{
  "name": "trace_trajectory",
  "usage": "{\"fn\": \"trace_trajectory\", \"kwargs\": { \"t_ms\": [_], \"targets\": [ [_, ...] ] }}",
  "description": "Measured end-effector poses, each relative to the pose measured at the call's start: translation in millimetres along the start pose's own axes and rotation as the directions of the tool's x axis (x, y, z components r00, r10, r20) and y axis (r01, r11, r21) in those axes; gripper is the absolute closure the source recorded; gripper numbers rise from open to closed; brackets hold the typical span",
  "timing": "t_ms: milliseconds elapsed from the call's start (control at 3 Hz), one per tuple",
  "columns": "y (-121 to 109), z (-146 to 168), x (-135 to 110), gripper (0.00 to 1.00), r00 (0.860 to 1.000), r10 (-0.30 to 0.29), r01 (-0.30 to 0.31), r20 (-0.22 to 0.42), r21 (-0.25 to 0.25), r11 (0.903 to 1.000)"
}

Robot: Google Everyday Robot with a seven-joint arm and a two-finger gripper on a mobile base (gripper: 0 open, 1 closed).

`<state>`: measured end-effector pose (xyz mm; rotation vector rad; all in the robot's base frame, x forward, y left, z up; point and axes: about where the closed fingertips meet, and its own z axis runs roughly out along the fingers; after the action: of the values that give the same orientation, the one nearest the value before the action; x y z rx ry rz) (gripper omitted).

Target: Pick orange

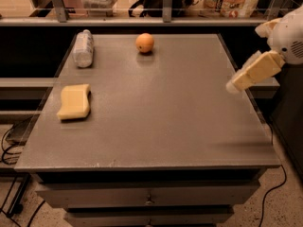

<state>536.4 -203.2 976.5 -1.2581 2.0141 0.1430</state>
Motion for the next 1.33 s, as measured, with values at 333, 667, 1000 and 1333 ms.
{"fn": "trace_trajectory", "kwargs": {
  "t_ms": [333,667,1000,1333],
  "targets": [
    [-26,29,-21,0.0,0.996,0.03,-0.03,0.084,-0.01,0.9995],
    [-26,32,-22,0.0,0.996,0.037,-0.036,0.082,-0.011,0.9993],
    [-23,62,-40,0.0,0.99,0.051,-0.046,0.128,-0.038,0.9982],
    [-19,107,-65,0.0,0.978,0.071,-0.053,0.196,-0.094,0.9942]
  ]
}}
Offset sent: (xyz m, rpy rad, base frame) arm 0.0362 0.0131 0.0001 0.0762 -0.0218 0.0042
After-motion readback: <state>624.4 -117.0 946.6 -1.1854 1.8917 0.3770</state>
